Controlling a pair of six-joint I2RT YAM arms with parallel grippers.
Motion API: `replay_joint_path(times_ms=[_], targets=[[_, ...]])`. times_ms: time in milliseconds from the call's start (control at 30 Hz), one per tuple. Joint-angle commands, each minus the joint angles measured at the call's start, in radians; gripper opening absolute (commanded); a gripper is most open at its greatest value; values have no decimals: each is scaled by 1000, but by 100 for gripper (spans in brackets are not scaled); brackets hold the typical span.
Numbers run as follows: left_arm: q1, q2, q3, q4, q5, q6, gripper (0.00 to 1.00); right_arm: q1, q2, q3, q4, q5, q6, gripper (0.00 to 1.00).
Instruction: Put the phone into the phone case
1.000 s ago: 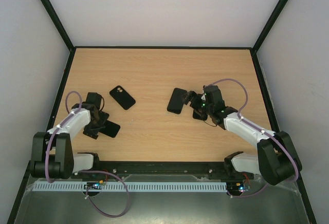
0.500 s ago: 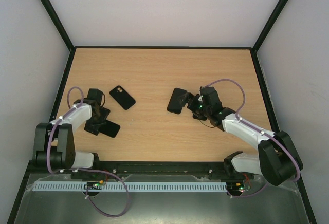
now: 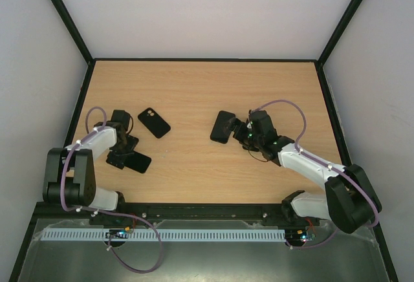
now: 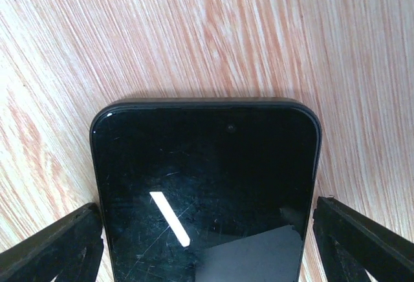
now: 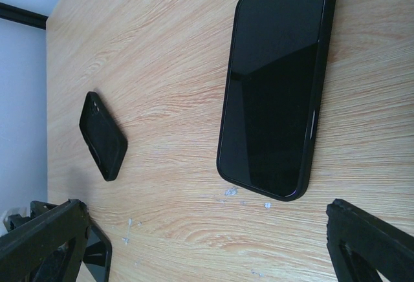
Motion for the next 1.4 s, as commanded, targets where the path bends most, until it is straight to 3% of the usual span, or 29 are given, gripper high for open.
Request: replay_joint_path(times_ms=[0, 433, 767, 900, 1167, 1367], targets=[[4, 62, -32, 35, 7, -21, 87, 14, 1, 26, -13, 31, 7, 97], [-26, 42, -27, 66, 89, 37, 71, 79, -4, -7, 44, -24, -8, 100], [-198, 27, -32, 134, 193, 46, 65, 186, 23, -54, 155, -36, 16, 92], [-282, 14, -22, 165, 221, 34, 62, 273, 94, -41, 217, -54, 13, 84], [-417, -8, 17, 194, 235, 24, 62, 410, 266, -14, 423, -119, 15, 51], [-470, -30, 11, 224, 259, 29, 61, 423, 361, 7, 510, -169, 25, 43]])
